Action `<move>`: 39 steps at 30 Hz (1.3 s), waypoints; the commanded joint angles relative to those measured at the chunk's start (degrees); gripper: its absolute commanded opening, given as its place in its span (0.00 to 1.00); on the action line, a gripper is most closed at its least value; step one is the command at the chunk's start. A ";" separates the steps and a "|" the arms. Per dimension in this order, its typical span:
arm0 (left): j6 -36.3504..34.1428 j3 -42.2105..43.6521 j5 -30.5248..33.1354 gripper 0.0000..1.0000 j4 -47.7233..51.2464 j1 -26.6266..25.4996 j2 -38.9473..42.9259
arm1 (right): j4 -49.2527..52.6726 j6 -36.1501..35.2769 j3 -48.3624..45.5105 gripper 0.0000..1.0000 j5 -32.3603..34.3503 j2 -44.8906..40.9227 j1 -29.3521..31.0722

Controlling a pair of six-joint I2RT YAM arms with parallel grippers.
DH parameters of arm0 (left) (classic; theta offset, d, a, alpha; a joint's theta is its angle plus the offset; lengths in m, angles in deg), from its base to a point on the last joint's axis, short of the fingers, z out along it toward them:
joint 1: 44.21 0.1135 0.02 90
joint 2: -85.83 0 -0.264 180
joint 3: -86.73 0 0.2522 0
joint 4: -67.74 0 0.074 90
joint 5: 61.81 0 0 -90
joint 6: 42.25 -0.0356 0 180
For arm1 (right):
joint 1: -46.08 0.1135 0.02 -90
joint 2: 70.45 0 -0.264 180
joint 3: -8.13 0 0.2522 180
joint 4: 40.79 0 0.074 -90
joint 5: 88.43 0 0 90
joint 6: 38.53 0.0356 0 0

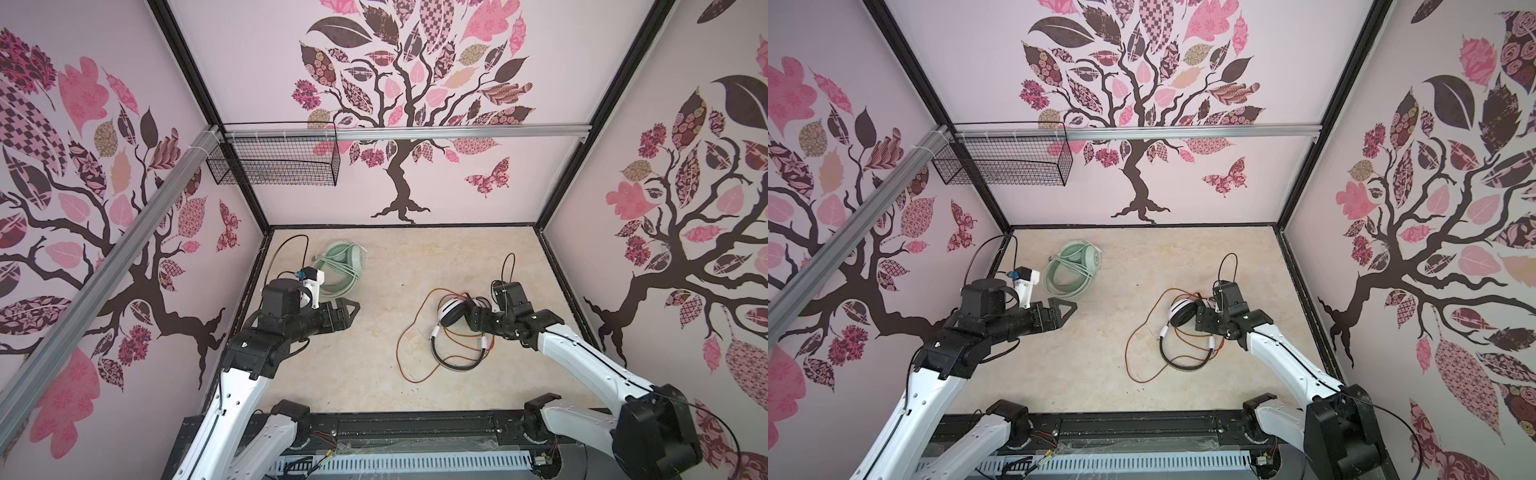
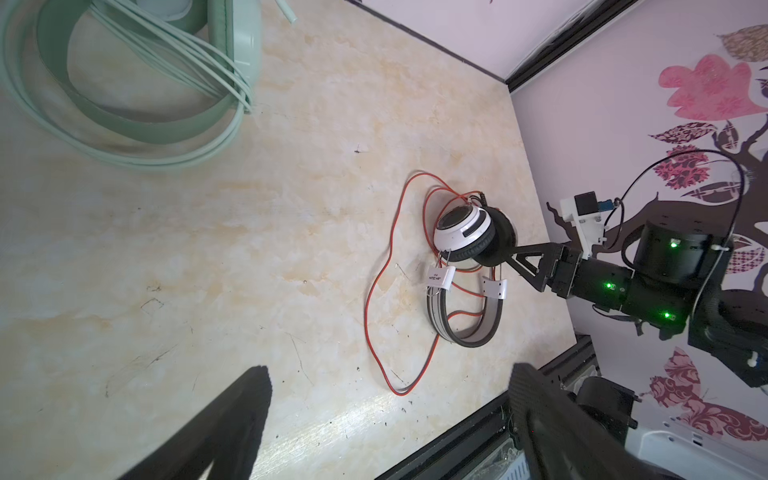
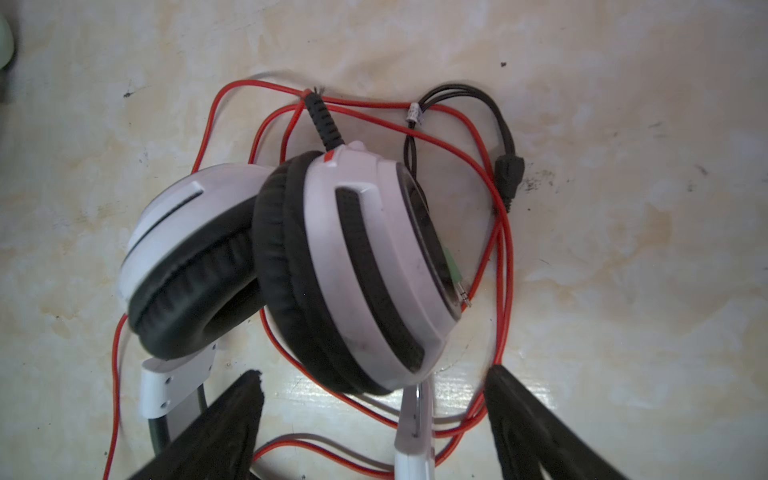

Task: Wrap the headphones
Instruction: 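Grasp the white-and-black headphone earcup with the right gripper while the left withdraws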

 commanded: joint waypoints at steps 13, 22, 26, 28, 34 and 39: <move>-1.91 2.04 -3.44 0.93 -0.89 -0.07 -0.42 | -5.97 -4.10 12.65 0.90 4.18 19.08 0.08; -2.00 2.07 -3.90 0.93 -0.97 -0.05 -0.62 | -5.83 -2.73 16.26 0.43 4.91 26.49 0.02; -1.90 2.13 -3.90 0.93 -0.95 0.00 -0.62 | -6.17 -1.44 15.00 0.33 6.68 24.88 0.02; -1.94 2.13 -3.90 0.93 -0.97 -0.02 -0.66 | -6.05 -0.76 13.98 0.34 6.90 23.27 0.02; -1.89 2.12 -3.90 0.93 -0.94 -0.02 -0.68 | -6.49 2.18 8.08 0.58 5.10 14.59 0.02; -1.91 2.39 -4.56 0.93 -1.28 0.00 -1.42 | -3.74 1.55 5.92 0.77 2.51 7.58 0.02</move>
